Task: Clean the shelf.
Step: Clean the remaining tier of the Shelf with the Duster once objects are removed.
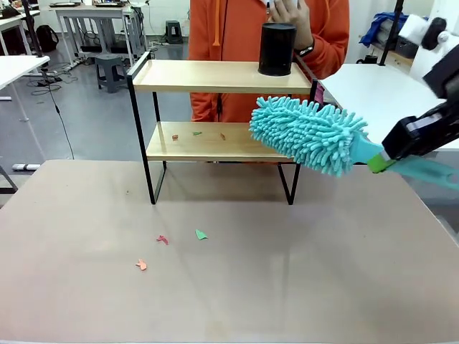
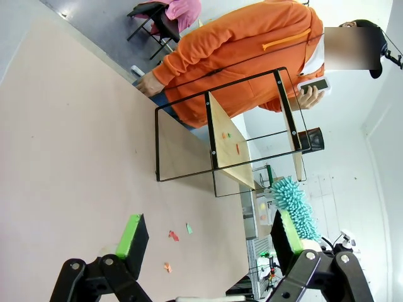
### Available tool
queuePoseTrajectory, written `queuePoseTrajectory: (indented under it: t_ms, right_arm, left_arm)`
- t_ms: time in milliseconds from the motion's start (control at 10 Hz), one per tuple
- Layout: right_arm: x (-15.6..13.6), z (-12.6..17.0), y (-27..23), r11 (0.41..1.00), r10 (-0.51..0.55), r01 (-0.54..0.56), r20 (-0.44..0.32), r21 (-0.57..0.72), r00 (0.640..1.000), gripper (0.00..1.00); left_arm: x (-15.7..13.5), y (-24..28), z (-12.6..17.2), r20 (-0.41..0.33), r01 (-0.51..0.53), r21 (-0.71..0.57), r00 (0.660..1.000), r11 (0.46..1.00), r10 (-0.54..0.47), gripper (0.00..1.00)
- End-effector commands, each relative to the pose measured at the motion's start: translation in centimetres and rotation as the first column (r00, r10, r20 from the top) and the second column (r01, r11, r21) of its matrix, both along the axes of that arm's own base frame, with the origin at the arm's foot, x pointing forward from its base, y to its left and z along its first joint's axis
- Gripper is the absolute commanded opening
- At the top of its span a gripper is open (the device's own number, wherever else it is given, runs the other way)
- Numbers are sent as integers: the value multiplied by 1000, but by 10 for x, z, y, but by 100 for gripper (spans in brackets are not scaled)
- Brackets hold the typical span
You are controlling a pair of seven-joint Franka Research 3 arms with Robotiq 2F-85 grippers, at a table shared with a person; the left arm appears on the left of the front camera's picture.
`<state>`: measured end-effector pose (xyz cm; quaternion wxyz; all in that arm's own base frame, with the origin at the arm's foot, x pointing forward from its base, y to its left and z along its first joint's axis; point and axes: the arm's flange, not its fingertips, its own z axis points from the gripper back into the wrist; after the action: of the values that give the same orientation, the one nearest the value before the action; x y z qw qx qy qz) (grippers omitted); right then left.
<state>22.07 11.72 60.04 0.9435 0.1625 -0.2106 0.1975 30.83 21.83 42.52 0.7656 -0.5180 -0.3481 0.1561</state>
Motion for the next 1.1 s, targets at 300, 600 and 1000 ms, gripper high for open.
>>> queuePoseTrajectory:
  t_ms: [300, 600, 1000]
  right_arm:
    - [28, -17, 28, 999, 25, -26, -15, -33, 1000, 13]
    - [69, -45, 73, 986, -159, 161, 38, -42, 986, 0]
    - [114, -78, 106, 965, -263, 263, 9, 6, 965, 0]
  left_arm:
    - [2, -2, 0, 32, -1, -2, 999, 1000, 1, 100]
    - [2, -2, 0, 32, -1, -2, 999, 1000, 1, 100]
    - [2, -2, 0, 32, -1, -2, 999, 1000, 1, 100]
